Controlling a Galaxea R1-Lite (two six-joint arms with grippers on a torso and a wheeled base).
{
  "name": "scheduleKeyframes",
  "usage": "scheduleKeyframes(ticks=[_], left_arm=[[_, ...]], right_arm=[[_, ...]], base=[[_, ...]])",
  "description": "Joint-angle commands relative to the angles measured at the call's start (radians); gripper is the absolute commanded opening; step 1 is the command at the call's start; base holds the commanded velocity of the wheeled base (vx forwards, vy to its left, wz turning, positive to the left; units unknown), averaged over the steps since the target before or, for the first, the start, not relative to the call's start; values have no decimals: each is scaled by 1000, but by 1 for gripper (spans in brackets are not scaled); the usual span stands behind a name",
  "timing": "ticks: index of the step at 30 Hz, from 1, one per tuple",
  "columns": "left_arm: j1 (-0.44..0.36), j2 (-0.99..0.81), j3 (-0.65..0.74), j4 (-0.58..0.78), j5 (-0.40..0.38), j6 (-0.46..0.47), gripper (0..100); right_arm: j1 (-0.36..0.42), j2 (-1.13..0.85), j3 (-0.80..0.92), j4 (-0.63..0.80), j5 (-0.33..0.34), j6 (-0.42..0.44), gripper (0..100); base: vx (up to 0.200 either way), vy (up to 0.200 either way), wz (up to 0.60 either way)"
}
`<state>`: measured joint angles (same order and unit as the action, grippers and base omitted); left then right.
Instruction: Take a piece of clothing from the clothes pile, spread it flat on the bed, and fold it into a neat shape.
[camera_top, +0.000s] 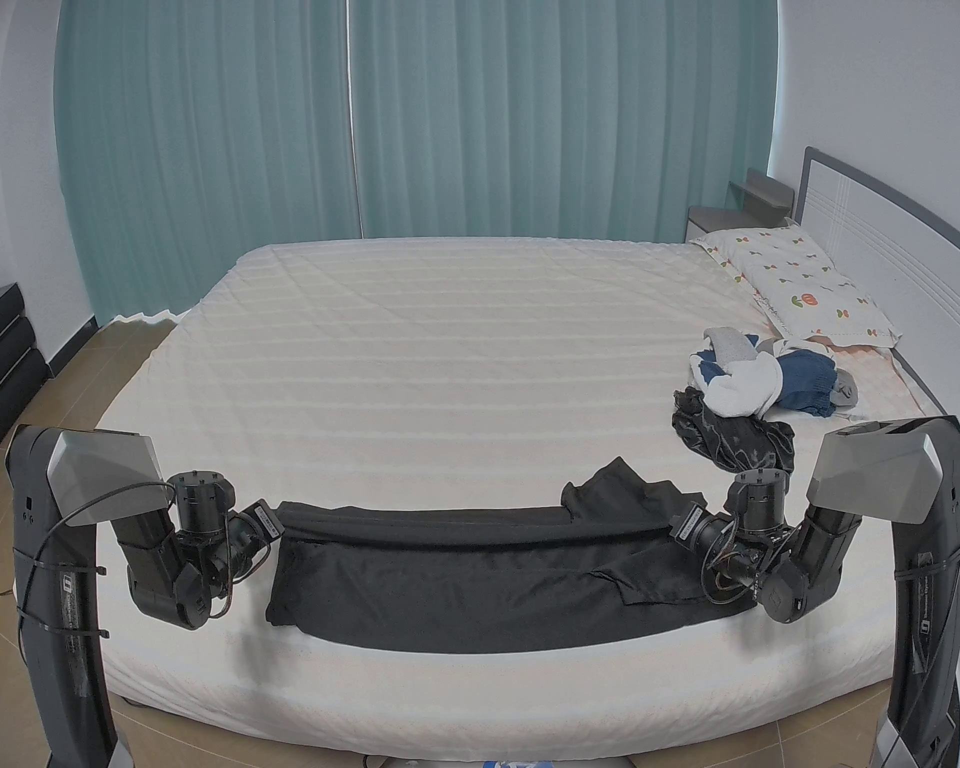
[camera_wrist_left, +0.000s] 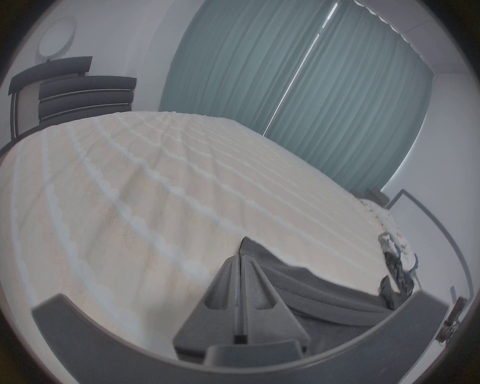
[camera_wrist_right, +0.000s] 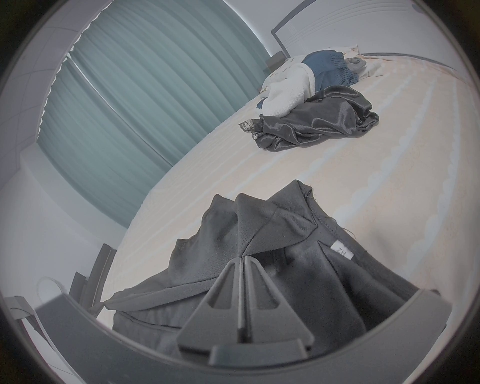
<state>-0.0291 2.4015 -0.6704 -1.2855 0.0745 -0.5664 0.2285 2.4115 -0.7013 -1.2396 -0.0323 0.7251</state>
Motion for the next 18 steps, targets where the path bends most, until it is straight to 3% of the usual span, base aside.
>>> scheduleKeyframes(ticks=[1,9,18], left_arm=[[-2,-1,38,9,-2,26,0],[-2,7,68,11,-4,114,0],[-3,11,88,12,-4,152,0]], right_arm=[[3,6,17,0,0,-13,0],[6,9,51,0,0,-59,0],[8,26,66,0,-1,-93,0]], base=[[0,0,0],[0,0,0],[0,0,0]])
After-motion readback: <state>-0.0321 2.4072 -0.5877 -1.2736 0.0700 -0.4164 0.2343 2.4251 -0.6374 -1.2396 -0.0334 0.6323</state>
